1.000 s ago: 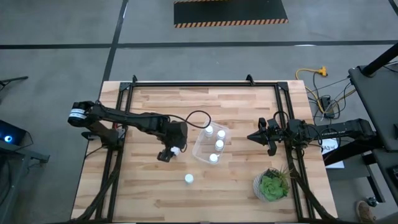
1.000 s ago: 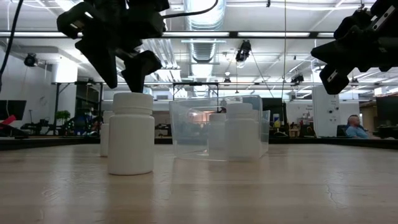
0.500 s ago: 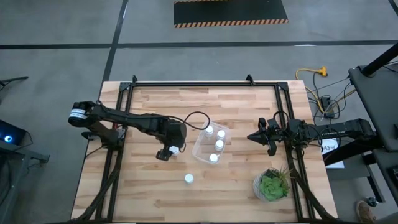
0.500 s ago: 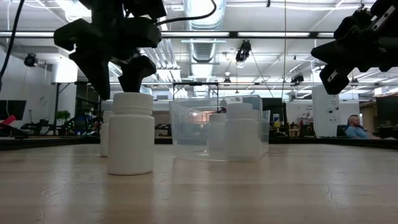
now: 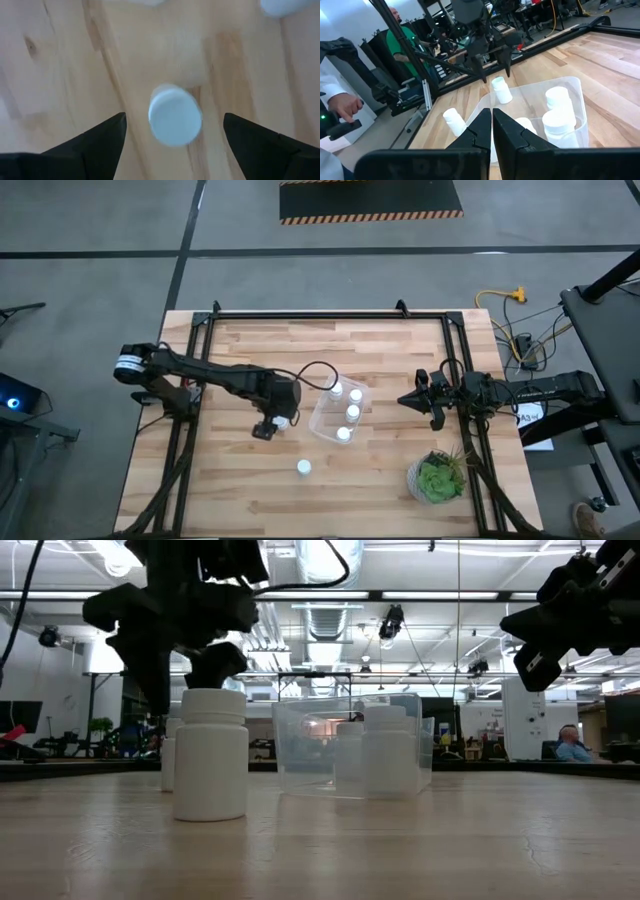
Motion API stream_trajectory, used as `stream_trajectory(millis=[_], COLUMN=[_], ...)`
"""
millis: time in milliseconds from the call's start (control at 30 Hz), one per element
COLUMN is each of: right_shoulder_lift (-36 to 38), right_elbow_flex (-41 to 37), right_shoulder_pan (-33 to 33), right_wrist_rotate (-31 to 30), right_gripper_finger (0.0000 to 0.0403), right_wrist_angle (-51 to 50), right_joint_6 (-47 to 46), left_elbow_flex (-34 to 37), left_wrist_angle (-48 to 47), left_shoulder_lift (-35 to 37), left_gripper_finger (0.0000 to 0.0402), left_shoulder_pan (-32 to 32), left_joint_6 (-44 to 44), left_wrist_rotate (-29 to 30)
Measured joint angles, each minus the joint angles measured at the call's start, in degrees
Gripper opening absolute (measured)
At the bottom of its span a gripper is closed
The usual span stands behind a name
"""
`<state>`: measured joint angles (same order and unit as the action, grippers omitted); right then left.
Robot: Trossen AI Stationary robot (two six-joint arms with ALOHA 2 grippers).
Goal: Pick and place pill bottles into a basket
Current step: Put the medicine bottle into the transparent bin
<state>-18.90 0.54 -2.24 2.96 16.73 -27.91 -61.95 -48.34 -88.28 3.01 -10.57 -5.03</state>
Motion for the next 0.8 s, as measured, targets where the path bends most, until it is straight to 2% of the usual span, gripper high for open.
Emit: stream_trajectory(millis=[533,667,800], right_shoulder_lift=[0.01,0.0,0.0], right_elbow_flex=[0.0,0.0,0.0], right_shoulder_pan=[0.0,0.0,0.0], right_wrist_rotate=[0.02,0.02,0.02], right_gripper_finger=[0.0009,0.0009,0.0009], right_wrist_angle=[0.07,0.07,0.02], right_joint_6=[-0.43,-0.42,-0.43], left_elbow_flex=[-0.07,-0.07,-0.07], left_wrist_angle=[1.36,1.31,1.09], left_shoulder_lift=[-4.91,-4.88,-4.88], left_gripper_finger=[0.0314,0.0294,0.0255], left_shoulder_pan=[0.0,0.0,0.0], left_joint_6=[1.24,1.24,1.24], left_wrist_rotate=[-0.54,-0.55,-0.54])
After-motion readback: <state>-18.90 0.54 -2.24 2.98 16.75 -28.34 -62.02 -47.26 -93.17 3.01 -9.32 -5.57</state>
